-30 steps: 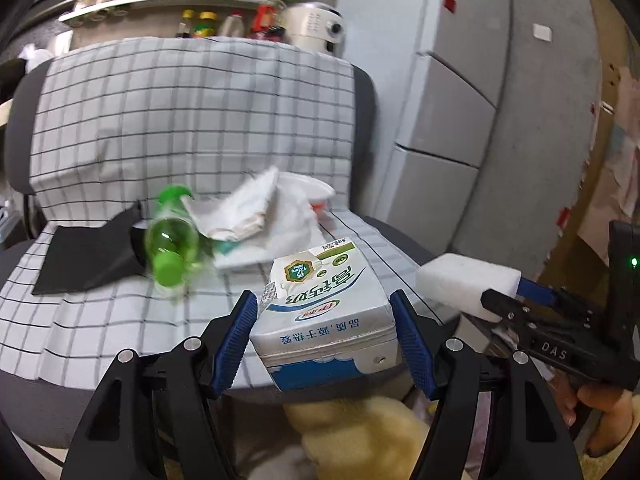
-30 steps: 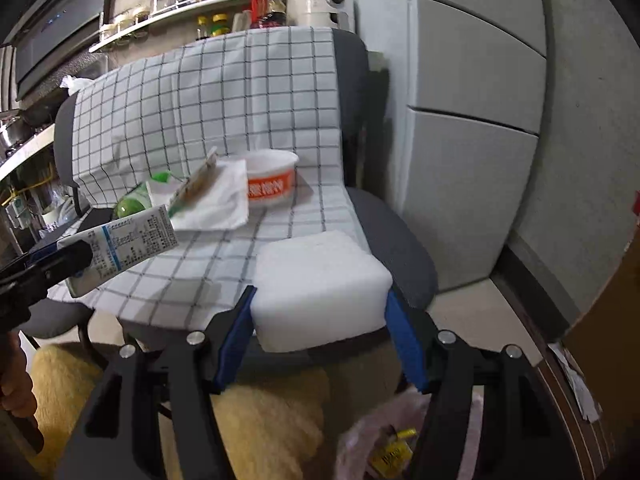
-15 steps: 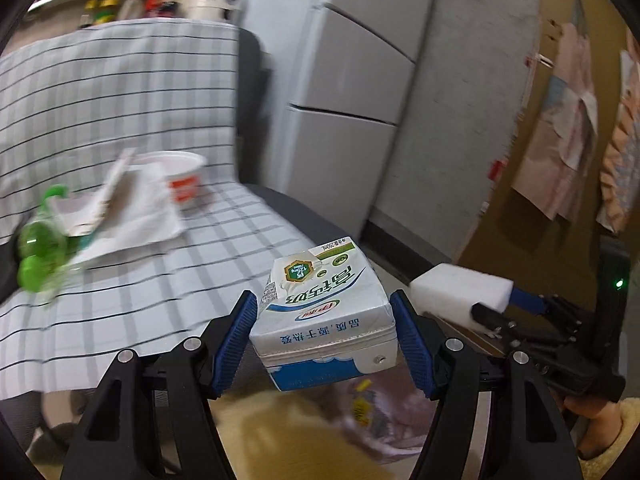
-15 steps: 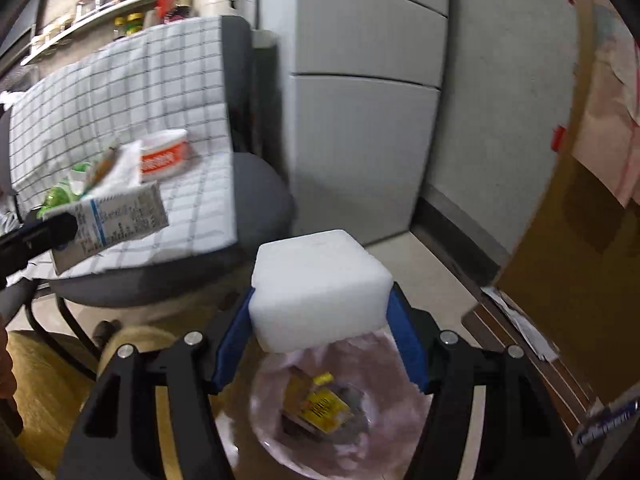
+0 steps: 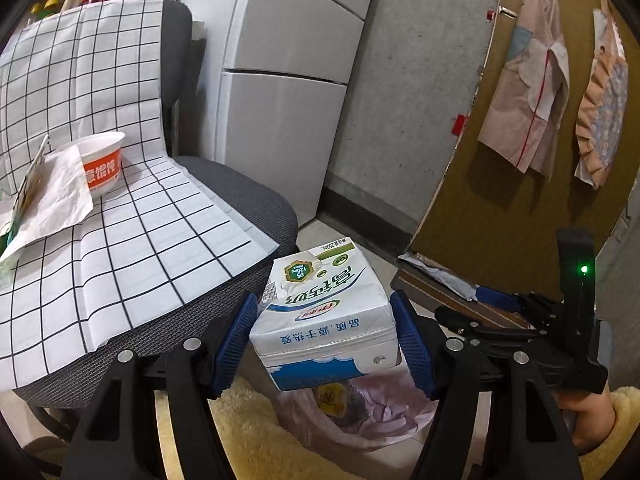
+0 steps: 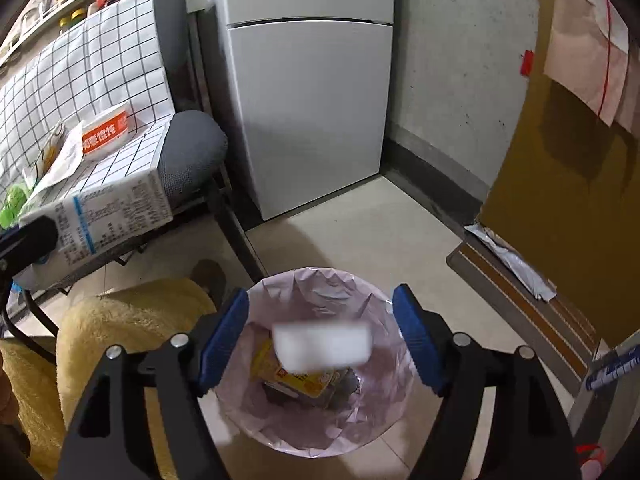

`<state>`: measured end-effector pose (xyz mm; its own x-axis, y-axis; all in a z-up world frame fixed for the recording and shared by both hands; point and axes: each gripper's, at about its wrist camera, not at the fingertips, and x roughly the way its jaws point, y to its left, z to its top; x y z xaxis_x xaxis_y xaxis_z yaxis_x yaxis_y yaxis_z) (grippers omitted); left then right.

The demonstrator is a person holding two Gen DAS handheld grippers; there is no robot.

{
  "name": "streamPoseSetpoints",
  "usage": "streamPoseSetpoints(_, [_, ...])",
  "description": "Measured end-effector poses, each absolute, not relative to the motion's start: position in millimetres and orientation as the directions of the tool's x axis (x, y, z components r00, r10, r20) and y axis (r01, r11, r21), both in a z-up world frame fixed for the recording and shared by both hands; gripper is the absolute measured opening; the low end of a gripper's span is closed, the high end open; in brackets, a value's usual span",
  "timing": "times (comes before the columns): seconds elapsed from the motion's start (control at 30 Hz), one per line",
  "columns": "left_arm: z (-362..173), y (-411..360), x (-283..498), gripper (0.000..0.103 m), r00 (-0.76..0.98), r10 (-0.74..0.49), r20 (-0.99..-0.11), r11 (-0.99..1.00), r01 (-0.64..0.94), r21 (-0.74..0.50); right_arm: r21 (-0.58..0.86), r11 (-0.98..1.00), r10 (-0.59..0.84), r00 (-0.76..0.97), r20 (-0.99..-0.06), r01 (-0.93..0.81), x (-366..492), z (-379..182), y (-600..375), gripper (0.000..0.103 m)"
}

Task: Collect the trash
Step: 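Lower the milk carton into the bin and open the left gripper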

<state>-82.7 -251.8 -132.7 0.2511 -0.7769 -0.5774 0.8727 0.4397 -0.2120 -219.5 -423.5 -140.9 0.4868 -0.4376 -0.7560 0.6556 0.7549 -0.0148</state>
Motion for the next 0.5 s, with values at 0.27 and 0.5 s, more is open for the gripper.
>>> streamPoseSetpoints(0.27, [-131,-231,-78,0.068,0.276,-0.768,-0.578,0.468,0.858,-0.212,0.0,0.774,-0.446,0.546,-0.709,0.633,-207,-119,-411,0.073])
streamPoseSetpoints(0.5, [-132,-221,-79,0.068,0.263,-0.773,-0.577,0.453,0.866,-0.211,0.001,0.785,-0.453,0.576,-0.681,0.619,-200,-105,-403,0.073])
